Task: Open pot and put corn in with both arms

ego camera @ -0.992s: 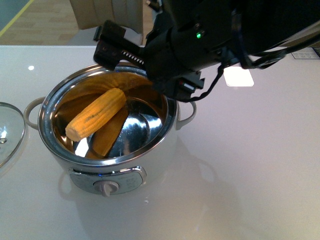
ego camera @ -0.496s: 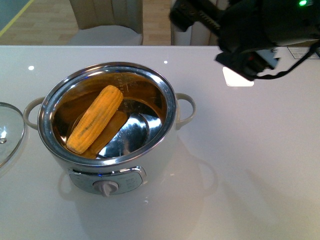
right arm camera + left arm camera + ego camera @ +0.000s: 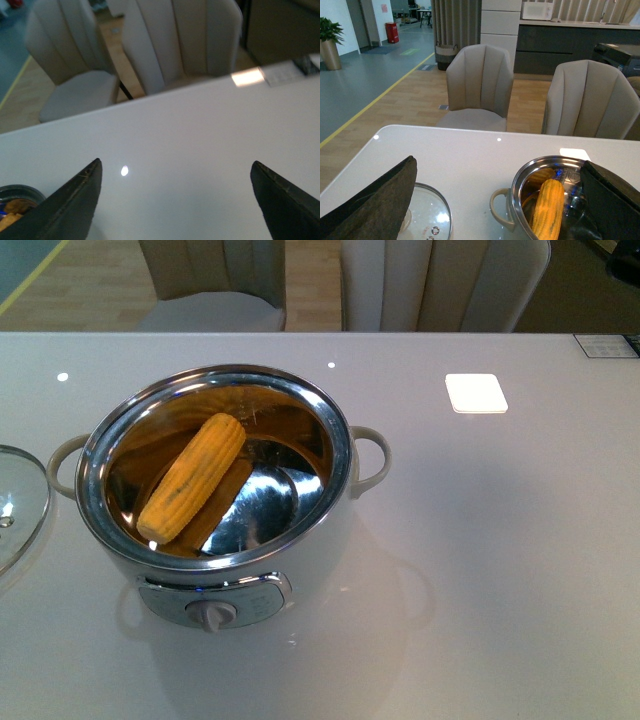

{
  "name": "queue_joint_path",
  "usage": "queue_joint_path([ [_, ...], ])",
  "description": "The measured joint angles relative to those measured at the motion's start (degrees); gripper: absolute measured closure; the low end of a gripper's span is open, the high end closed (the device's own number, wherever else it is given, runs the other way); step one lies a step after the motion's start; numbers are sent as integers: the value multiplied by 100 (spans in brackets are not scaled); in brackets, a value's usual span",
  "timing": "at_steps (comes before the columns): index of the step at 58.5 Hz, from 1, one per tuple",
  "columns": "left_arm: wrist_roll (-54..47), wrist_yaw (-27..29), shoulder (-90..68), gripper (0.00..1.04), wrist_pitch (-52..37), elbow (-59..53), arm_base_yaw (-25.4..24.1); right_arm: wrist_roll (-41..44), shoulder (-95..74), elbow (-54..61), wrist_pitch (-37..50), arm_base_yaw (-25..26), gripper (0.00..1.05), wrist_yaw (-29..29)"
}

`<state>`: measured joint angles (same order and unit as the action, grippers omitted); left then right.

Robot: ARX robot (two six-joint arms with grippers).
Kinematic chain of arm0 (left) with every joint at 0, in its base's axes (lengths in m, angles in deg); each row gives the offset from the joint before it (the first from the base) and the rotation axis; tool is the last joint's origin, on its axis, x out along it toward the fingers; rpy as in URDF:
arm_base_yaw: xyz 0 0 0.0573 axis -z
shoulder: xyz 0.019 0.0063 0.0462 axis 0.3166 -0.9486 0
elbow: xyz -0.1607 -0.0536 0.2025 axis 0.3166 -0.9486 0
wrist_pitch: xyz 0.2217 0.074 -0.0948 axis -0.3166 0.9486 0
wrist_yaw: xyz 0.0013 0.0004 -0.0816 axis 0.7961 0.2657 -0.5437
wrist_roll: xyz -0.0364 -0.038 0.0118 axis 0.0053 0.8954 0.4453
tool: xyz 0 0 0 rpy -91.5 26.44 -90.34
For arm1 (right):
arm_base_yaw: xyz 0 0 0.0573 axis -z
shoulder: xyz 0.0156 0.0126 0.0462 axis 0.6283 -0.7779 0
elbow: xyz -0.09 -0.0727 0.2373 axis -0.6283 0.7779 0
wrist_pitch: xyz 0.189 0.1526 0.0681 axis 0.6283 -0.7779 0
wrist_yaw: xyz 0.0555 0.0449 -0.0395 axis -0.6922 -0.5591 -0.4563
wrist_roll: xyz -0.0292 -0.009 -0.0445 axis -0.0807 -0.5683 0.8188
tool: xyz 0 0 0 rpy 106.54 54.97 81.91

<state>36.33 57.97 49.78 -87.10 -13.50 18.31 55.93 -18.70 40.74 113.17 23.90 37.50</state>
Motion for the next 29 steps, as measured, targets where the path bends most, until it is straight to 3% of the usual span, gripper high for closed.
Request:
queue_joint_path([
  [4,0,0,0,7,2,0,0,702,221,514,957,160,40,-179],
  [8,0,2,2,7,2,0,0,927,535,748,1082,286,50,-278],
  [14,0,0,2,7,2,0,0,1180,1185,1303,949,573,78,-538],
  [22,0,2,2,7,2,0,0,1237,1499,1707,1132,743,101,-719],
  [29,0,0,2,7,2,0,0,1285,1882,1996,892,876,103,-850],
])
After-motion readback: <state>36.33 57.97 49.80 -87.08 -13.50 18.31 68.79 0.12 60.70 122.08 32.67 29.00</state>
